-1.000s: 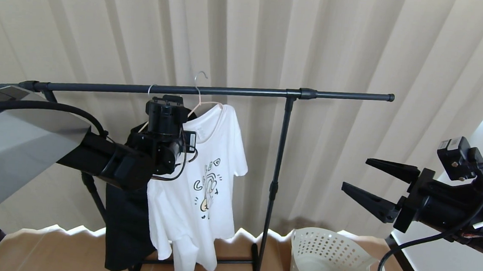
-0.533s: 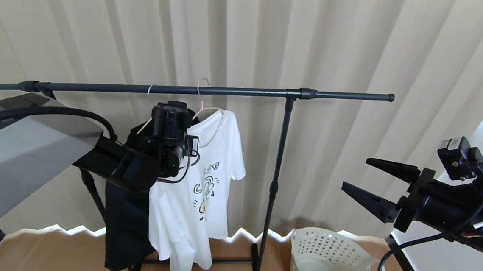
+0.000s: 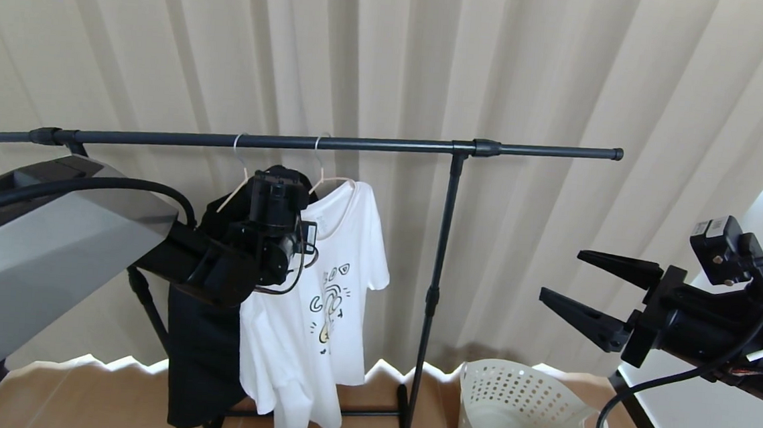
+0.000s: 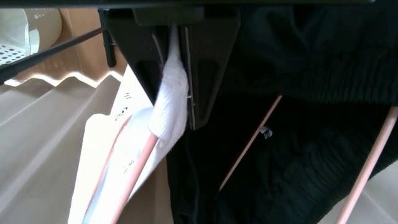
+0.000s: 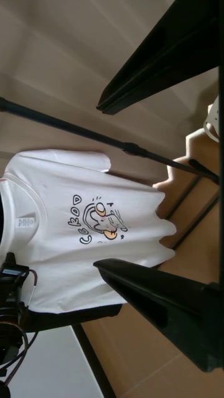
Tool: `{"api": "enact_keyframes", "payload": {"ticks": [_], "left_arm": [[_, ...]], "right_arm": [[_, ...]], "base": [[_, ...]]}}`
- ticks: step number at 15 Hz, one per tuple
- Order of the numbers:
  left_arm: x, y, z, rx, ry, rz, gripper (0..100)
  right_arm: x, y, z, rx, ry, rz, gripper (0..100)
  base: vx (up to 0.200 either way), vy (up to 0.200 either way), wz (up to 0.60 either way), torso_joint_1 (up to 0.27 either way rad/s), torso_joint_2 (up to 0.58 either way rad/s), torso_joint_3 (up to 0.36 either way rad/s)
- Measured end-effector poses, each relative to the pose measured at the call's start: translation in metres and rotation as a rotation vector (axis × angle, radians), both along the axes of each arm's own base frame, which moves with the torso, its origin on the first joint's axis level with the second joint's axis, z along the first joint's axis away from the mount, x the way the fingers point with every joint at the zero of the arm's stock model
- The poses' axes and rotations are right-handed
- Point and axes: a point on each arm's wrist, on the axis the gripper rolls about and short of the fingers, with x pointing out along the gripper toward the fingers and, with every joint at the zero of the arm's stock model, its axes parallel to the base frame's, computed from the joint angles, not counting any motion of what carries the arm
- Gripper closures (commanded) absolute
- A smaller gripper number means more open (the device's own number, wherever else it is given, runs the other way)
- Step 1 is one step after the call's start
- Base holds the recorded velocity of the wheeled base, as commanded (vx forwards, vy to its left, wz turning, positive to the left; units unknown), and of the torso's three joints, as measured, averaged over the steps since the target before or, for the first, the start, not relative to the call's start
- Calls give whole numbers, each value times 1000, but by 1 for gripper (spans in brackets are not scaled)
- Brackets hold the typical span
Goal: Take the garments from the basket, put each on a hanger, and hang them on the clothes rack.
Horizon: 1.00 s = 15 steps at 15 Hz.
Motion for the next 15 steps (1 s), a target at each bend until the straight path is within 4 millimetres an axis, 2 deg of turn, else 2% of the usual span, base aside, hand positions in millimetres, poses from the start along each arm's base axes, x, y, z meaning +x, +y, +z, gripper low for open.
{"api": "enact_keyframes", "payload": {"ticks": [6,7,12,15], "left_arm": [[-4,2,-1,9,13,-2,100],[-5,2,0,11,17,-2,0],[-14,6,8,6,12,-5,0],[-25,10,29,-10,-26,-4,0]], "right_arm": [[1,0,-2,-3,7,1,0],[1,0,-2,-3,8,1,0],[1,1,-2,-3,7,2,0],[0,0,1,0,-6,2,0]], "base": [[0,0,0,0,0,0],[0,0,0,0,0,0],[0,0,0,0,0,0],[0,0,0,0,0,0]]}}
